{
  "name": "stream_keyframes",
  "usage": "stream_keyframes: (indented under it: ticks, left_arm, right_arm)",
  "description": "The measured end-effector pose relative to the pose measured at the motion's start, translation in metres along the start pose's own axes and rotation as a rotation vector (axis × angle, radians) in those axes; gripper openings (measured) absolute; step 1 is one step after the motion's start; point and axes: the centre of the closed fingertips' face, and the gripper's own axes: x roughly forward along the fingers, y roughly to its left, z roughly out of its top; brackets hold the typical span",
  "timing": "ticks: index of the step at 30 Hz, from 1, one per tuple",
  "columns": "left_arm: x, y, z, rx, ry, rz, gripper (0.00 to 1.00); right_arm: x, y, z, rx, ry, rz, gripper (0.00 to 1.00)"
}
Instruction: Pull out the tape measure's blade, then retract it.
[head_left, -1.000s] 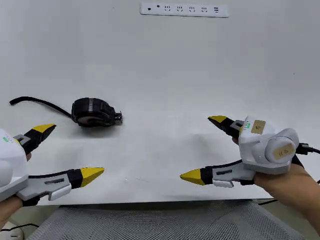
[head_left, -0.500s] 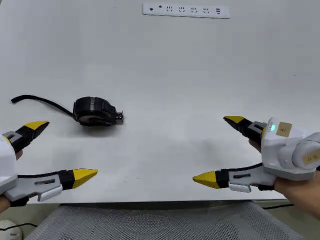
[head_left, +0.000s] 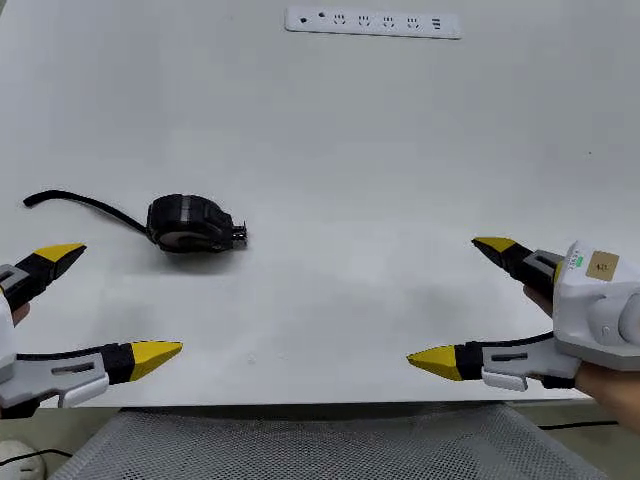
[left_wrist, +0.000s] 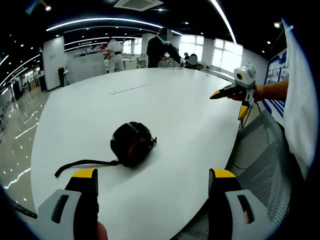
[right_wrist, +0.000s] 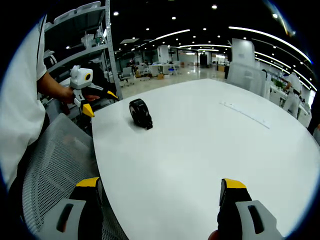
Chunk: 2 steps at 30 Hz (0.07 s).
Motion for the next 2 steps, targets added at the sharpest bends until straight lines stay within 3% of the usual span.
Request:
stream_keyframes:
  ticks: [2]
  left_arm:
    - [0.0007, 0.0009, 0.0001, -0.004, 0.000, 0.003, 0.88]
  right_arm:
    - [0.0010, 0.0002, 0.0002, -0.001, 0.000, 0.001, 0.97]
